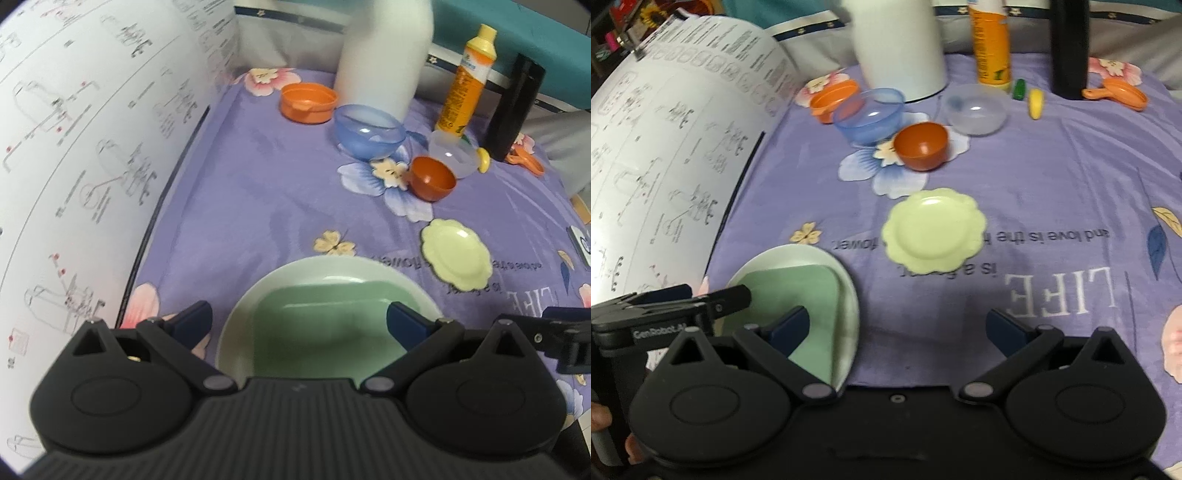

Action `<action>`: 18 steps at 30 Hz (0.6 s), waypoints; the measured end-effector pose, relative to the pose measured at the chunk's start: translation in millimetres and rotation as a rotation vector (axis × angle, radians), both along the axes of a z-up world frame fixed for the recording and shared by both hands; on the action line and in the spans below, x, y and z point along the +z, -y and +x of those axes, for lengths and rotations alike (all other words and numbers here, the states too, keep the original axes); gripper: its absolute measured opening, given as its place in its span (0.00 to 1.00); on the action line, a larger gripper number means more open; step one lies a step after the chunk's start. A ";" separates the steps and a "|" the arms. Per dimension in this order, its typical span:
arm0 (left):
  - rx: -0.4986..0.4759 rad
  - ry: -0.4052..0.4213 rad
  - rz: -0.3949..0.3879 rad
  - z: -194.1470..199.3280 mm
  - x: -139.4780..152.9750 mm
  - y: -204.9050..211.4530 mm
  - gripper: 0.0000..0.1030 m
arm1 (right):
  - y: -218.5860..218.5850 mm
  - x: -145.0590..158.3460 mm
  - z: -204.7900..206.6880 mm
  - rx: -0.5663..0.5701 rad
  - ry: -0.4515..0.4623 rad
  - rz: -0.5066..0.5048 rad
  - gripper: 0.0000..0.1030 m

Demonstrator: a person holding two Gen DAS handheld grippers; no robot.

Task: Organize plates and bowls
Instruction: 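Reach both grippers to the yellow scalloped plate and grasp its rim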

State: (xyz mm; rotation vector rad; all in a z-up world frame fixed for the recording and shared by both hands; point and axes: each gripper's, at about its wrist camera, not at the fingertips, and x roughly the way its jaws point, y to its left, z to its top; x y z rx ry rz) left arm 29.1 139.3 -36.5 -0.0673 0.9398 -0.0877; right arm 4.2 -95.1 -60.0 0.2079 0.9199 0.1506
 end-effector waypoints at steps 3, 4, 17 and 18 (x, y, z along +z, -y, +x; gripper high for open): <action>-0.020 0.014 0.002 6.2 4.6 10.3 1.00 | 9.4 -1.7 1.8 -0.026 0.000 0.008 1.00; -0.028 0.018 0.003 8.1 5.6 13.5 1.00 | 11.8 -2.5 3.1 -0.034 0.001 0.009 1.00; -0.163 0.023 0.048 44.0 -2.6 82.6 1.00 | 70.0 -11.2 21.8 -0.172 0.021 0.037 1.00; -0.173 0.020 0.051 47.7 -4.5 87.7 1.00 | 74.5 -12.0 23.8 -0.180 0.027 0.033 1.00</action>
